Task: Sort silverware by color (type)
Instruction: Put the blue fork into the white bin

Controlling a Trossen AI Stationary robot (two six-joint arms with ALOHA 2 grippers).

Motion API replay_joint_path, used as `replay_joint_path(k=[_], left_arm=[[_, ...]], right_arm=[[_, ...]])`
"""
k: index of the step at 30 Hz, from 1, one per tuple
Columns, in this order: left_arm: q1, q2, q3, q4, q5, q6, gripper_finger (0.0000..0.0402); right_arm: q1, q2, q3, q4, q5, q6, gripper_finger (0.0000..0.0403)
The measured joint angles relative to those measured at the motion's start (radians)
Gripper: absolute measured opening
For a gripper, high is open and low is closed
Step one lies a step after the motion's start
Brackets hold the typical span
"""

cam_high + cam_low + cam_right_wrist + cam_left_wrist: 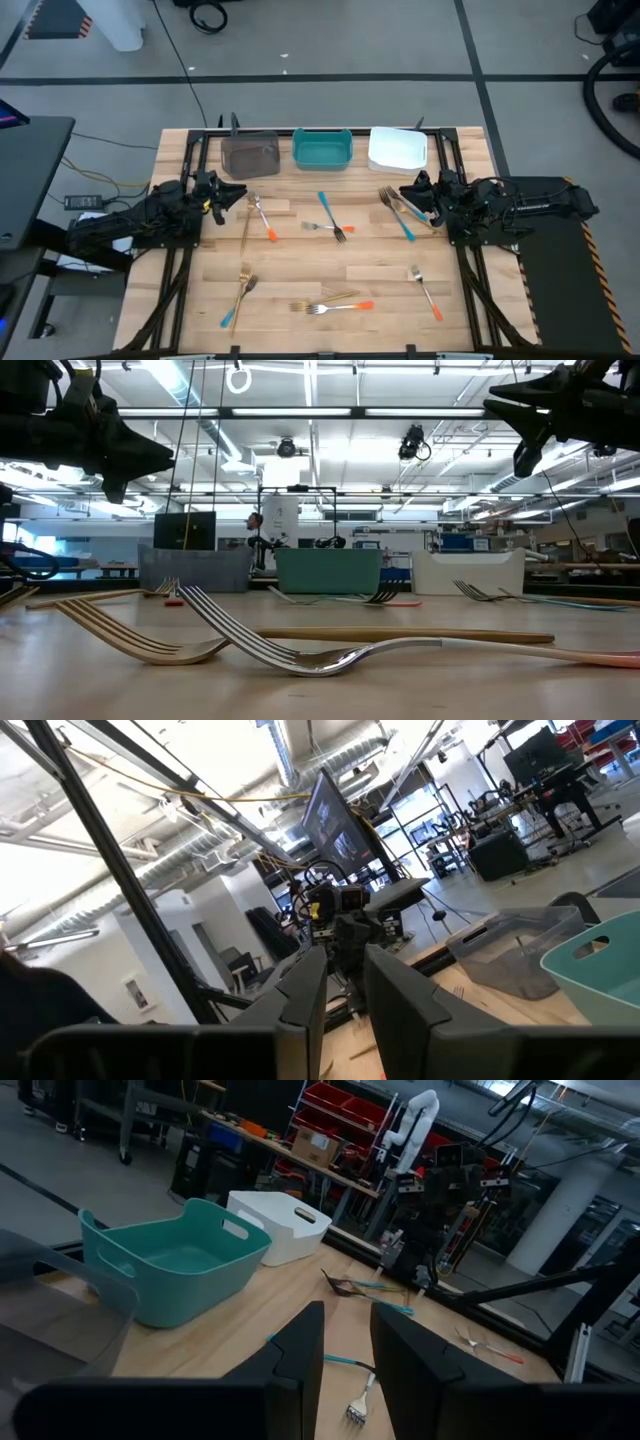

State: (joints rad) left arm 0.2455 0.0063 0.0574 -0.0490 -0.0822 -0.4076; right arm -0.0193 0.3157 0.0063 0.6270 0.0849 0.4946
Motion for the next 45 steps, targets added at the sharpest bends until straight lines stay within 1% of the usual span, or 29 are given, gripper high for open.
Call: replay_joint_path(k=[10, 14, 17, 22, 25, 31, 34, 38, 41, 45], left_arm=[[-0.001, 0.0, 0.0, 0.025, 0.0, 0.0, 0.0094], [-0.001, 0.0, 0.0, 0.021, 0.0, 0.001, 0.0094], [-0.001, 0.0, 0.0, 0.014, 0.0, 0.001, 0.0094], [-0.001, 0.0, 0.0, 0.006, 0.0, 0.0, 0.0094], [-0.001, 0.0, 0.0, -0.002, -0.001, -0.006, 0.0094], [-0.001, 0.0, 0.0, -0.001, -0.006, -0.106, 0.0094], [-0.001, 0.0, 0.0, 0.0, -0.054, -0.112, 0.0094], [-0.001, 0.0, 0.0, 0.003, -0.166, -0.141, 0.0094], [0.0, 0.0, 0.0, 0.004, -0.219, -0.173, 0.0094], [-0.001, 0.0, 0.0, 0.063, -0.229, -0.236, 0.0094]], right_arm=[[0.0, 0.0, 0.0, 0.0, 0.009, -0.001, 0.0079], [-0.014, -0.002, 0.0, 0.01, 0.202, -0.033, 0.0079], [-0.018, -0.002, 0.0, 0.007, 0.252, -0.051, 0.0079], [-0.025, -0.002, 0.0, 0.008, 0.265, -0.123, 0.0079], [-0.025, -0.001, 0.0, 0.016, 0.266, -0.136, 0.0079], [-0.028, 0.0, 0.0, 0.141, 0.281, -0.1, 0.0079], [-0.028, 0.0, 0.0, 0.218, 0.281, -0.111, 0.0079], [-0.028, 0.0, 0.0, 0.29, 0.285, -0.117, 0.0079], [-0.028, 0.0, 0.0, 0.313, 0.343, -0.128, 0.0079], [-0.028, 0.0, 0.0, 0.319, 0.36, -0.005, 0.0079]])
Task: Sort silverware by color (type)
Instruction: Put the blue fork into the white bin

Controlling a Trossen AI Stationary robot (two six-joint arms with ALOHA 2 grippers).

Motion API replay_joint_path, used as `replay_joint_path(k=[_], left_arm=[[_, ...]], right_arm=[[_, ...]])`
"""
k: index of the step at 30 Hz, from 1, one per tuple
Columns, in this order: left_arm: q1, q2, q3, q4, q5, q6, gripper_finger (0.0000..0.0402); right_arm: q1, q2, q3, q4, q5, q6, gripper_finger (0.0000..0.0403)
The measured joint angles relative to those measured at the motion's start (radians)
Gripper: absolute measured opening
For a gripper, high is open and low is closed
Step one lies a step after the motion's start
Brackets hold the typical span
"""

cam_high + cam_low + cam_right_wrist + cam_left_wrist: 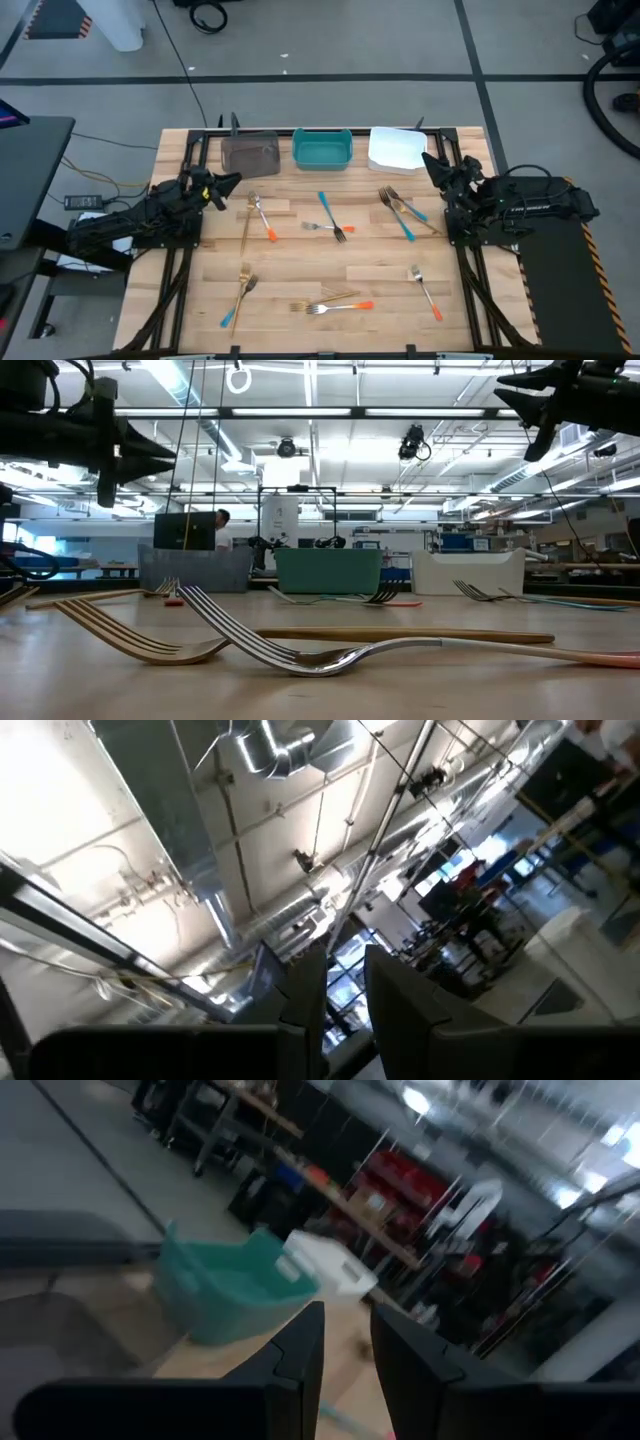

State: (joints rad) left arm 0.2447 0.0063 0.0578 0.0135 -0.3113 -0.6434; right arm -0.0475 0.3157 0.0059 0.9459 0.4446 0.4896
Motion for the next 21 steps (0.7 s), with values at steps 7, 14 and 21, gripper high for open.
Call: replay_joint_path(k=[7, 14, 21], left_arm=[[0.0, 0.0, 0.002, 0.184, 0.0, 0.094, 0.0094], [0.0, 0.031, 0.132, 0.134, 0.03, 0.136, 0.0094], [0.0, 0.188, 0.36, -0.139, 0.049, 0.237, 0.0094]], right_arm=[[-0.013, 0.01, 0.032, -0.009, 0.021, -0.024, 0.0079], [-0.015, 0.108, 0.255, -0.281, 0.004, -0.204, 0.0079], [-0.015, 0.259, 0.495, -0.767, 0.004, -0.149, 0.0079]])
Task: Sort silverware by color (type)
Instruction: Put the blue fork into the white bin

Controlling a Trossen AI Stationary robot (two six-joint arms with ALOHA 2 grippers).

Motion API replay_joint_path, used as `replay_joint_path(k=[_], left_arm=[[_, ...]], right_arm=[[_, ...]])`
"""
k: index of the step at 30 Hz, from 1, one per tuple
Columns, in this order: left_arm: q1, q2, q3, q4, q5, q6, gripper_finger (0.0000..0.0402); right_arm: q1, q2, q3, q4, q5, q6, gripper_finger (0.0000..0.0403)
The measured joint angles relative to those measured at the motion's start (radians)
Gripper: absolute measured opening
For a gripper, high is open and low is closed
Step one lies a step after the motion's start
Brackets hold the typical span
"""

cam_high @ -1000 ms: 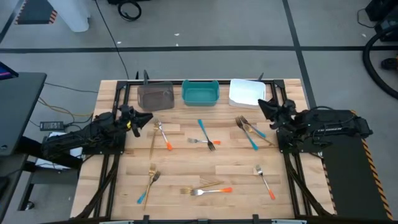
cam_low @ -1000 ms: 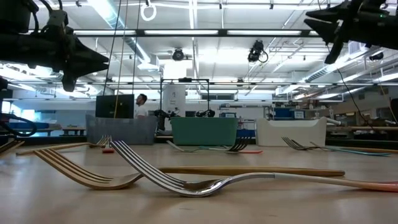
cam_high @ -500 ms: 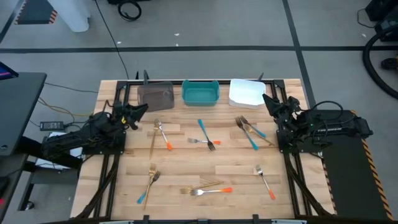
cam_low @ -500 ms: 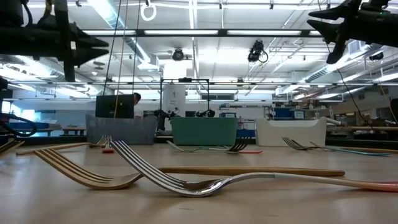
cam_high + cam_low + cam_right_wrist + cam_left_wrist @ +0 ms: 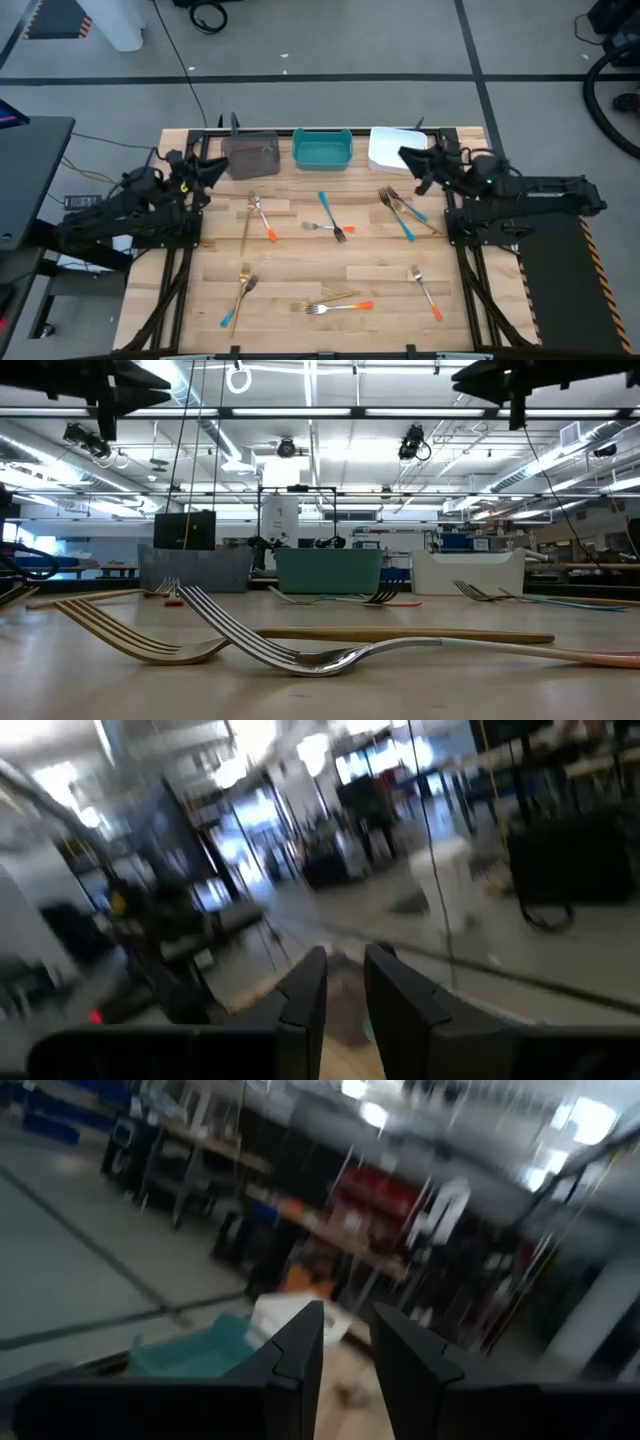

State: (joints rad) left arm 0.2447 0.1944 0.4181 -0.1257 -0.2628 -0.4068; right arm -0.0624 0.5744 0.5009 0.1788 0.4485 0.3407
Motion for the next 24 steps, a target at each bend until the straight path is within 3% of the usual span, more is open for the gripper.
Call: replay_joint_path(k=[4, 9, 20, 24], left_arm=[[0.0, 0.104, 0.12, -0.173, 0.017, 0.057, 0.0094], [0.0, 0.182, 0.181, -0.213, 0.017, 0.061, 0.0094], [0.0, 0.244, 0.182, -0.218, 0.018, 0.052, 0.0094], [0.0, 0.25, 0.182, -0.217, 0.018, 0.052, 0.0094]], right_arm=[[0.0, 0.096, 0.086, -0.156, -0.022, -0.004, 0.0079], [0.0, 0.198, 0.149, -0.322, -0.024, 0.052, 0.0087], [0.0, 0.44, 0.155, -0.332, -0.086, 0.242, 0.0119], [0.0, 0.485, 0.155, -0.357, -0.182, 0.295, 0.012]])
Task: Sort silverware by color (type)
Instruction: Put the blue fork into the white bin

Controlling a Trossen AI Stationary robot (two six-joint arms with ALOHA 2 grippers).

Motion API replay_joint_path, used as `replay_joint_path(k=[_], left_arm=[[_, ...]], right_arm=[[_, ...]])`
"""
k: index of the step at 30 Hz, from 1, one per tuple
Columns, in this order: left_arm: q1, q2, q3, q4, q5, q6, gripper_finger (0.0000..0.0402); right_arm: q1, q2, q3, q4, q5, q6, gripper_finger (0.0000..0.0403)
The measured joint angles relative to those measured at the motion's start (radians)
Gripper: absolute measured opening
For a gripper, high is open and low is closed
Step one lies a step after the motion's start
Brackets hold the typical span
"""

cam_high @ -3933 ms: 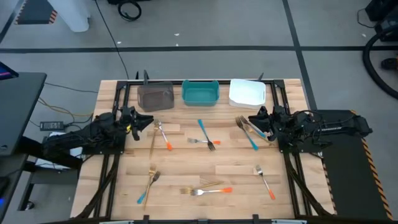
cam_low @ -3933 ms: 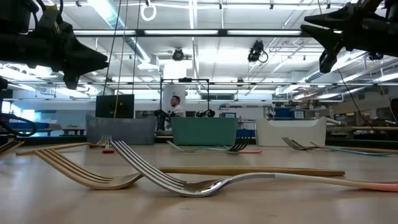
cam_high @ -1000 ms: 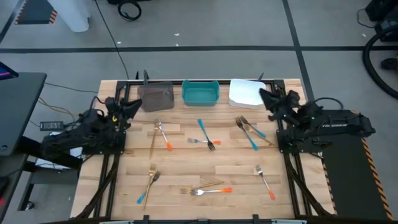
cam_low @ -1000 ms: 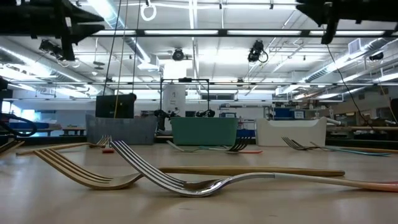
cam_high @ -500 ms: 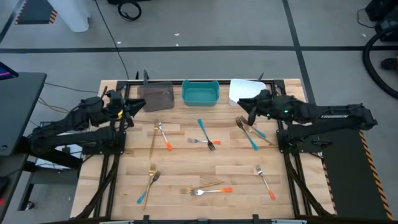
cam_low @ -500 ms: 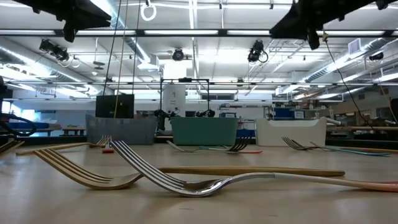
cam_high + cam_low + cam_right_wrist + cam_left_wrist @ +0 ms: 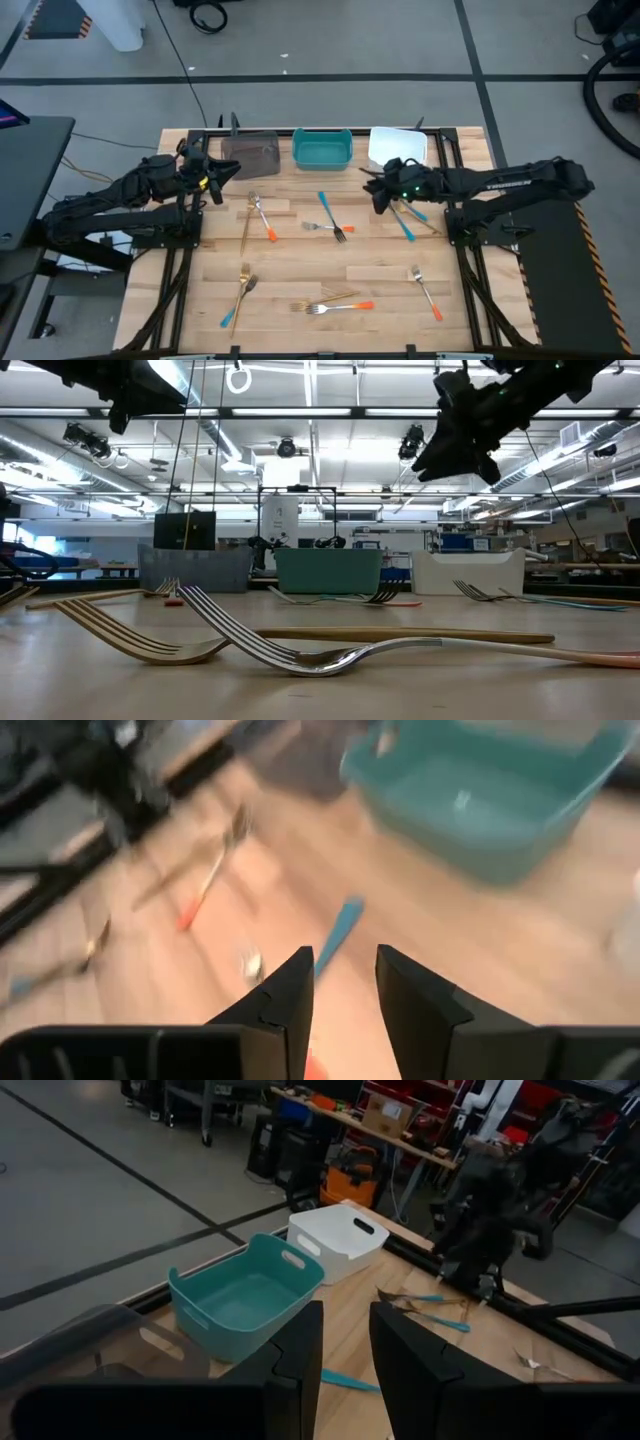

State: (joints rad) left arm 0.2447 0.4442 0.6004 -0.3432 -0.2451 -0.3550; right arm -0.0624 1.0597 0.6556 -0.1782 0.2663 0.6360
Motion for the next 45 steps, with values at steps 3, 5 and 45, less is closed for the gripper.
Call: replay_joint_path(k=[3, 5, 45], left_arm=[[0.0, 0.002, 0.0, -0.004, 0.0, 0.001, 0.0094], [0.0, 0.001, 0.0, -0.003, 0.0, 0.0, 0.0094], [0.0, 0.002, 0.0, -0.031, -0.001, 0.003, 0.0094]], right_arm=[[0.0, 0.017, 0.0, -0.099, -0.084, 0.04, 0.012], [0.0, 0.018, 0.0, -0.192, -0.111, 0.082, 0.012], [0.003, 0.387, 0.0, -0.55, -0.161, 0.408, 0.0116]])
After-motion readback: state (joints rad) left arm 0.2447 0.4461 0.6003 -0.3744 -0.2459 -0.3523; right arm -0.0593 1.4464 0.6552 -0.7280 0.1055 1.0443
